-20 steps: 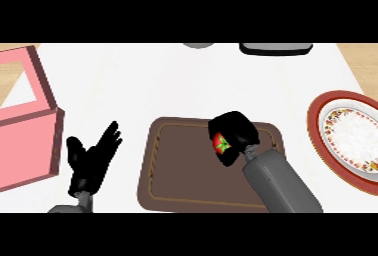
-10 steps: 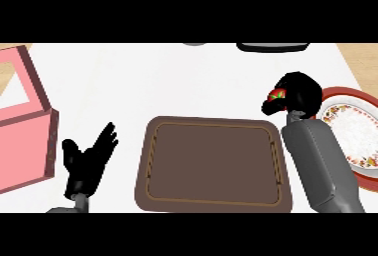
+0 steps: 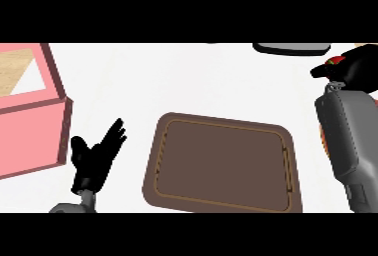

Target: Pick the tomato from the tray and place it in the plate

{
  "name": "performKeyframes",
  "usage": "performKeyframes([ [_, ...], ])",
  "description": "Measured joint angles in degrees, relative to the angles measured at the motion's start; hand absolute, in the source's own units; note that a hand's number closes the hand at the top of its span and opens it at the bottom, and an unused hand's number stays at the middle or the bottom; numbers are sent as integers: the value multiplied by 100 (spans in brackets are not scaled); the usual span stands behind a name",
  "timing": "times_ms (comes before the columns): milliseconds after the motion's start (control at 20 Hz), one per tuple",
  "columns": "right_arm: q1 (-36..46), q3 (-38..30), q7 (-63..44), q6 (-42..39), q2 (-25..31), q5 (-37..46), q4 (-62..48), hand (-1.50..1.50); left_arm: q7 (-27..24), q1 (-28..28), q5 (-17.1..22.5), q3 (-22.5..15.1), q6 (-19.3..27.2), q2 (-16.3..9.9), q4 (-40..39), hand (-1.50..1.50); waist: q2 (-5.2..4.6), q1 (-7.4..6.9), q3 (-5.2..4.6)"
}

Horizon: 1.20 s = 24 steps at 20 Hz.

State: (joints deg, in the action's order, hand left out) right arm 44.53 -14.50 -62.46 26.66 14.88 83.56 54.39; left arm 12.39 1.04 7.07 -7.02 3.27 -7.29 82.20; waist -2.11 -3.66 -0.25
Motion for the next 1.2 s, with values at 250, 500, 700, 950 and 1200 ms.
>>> performKeyframes([
  [250, 98, -521, -359, 419, 41, 1004, -13, 150, 33, 63, 3, -34, -35, 15, -13, 0, 2, -41, 14],
  [500, -28, -1039, -515, 849, -69, 1962, 183, 150, 20, 64, -24, -31, 1, 40, -69, 0, 26, 0, 23],
  [700, -337, -1527, -639, 1137, -206, 2711, 305, 150, -3, 15, -44, -47, 45, 88, -61, 0, 52, 58, 29],
  [950, -778, -2201, -702, 1546, -380, 3459, 604, 150, -5, -7, -7, 43, 51, 52, -91, 0, 83, 151, 35],
  [1200, -1070, -2881, -679, 2017, -527, 3813, 722, 150, -81, -48, -24, 54, 49, 61, -128, 0, 114, 195, 39],
])
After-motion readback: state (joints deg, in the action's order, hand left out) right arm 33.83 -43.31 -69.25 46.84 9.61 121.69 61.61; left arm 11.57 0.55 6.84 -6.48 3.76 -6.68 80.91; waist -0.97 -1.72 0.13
